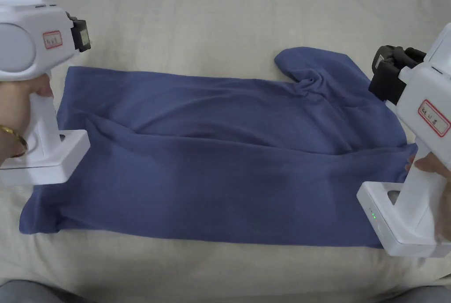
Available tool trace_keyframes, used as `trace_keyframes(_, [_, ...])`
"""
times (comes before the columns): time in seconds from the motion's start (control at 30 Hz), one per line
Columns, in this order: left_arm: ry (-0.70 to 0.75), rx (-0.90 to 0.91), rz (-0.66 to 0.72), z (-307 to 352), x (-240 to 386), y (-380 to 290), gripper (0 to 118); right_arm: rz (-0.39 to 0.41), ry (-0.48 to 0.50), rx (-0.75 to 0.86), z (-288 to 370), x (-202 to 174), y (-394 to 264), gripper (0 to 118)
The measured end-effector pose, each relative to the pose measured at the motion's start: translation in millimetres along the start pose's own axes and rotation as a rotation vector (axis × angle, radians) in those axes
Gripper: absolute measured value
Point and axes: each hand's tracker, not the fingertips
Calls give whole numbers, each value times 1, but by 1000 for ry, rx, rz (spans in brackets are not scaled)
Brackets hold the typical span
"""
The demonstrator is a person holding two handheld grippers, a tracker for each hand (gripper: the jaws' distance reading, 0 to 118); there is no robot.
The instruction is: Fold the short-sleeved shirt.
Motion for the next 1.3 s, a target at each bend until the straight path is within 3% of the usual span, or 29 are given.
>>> trace_keyframes(0.23, [3, -245, 85, -47, -17, 23, 2, 14, -7, -15, -4, -1, 0, 0])
trace_keyframes(0.3, [62, -268, 3, -59, -16, 21, 27, 13, -7, -19, -5, -1, 1, 0])
trace_keyframes(0.33, [81, -305, -7, -67, -18, 21, 61, 13, -6, -22, -5, -1, 0, 0])
trace_keyframes(0.37, [89, -352, 8, -74, -21, 21, 84, 12, -5, -24, -4, -1, 0, 0])
trace_keyframes(0.4, [89, -387, 36, -79, -25, 21, 101, 13, -4, -27, -4, -1, -1, 0])
trace_keyframes(0.43, [91, -409, 56, -85, -28, 20, 109, 19, -5, -33, -5, -1, -1, 0])
trace_keyframes(0.67, [117, -556, 54, -104, -33, 9, 104, 13, -23, -49, -4, 8, -5, 0])
trace_keyframes(0.7, [110, -571, 73, -104, -33, 9, 96, 13, -28, -50, -4, 9, -5, 0])
trace_keyframes(0.73, [103, -589, 104, -106, -34, 8, 79, 13, -30, -54, -5, 11, -5, 0])
trace_keyframes(0.8, [53, -593, 155, -106, -35, 8, 68, 12, -38, -60, -5, 14, -6, 0])
trace_keyframes(0.83, [78, -583, 129, -102, -31, 8, 55, 15, -43, -63, -5, 15, -6, 0])
trace_keyframes(0.93, [32, -574, 23, -97, -23, 13, 1, 23, -56, -81, -7, 18, -10, 0])
trace_keyframes(1.1, [16, -553, 33, -86, -21, 15, 0, 12, -59, -110, -6, 24, -11, 0])
trace_keyframes(1.3, [-39, -378, 98, -46, -31, 26, 0, 0, -59, -165, -10, 50, 7, 0])
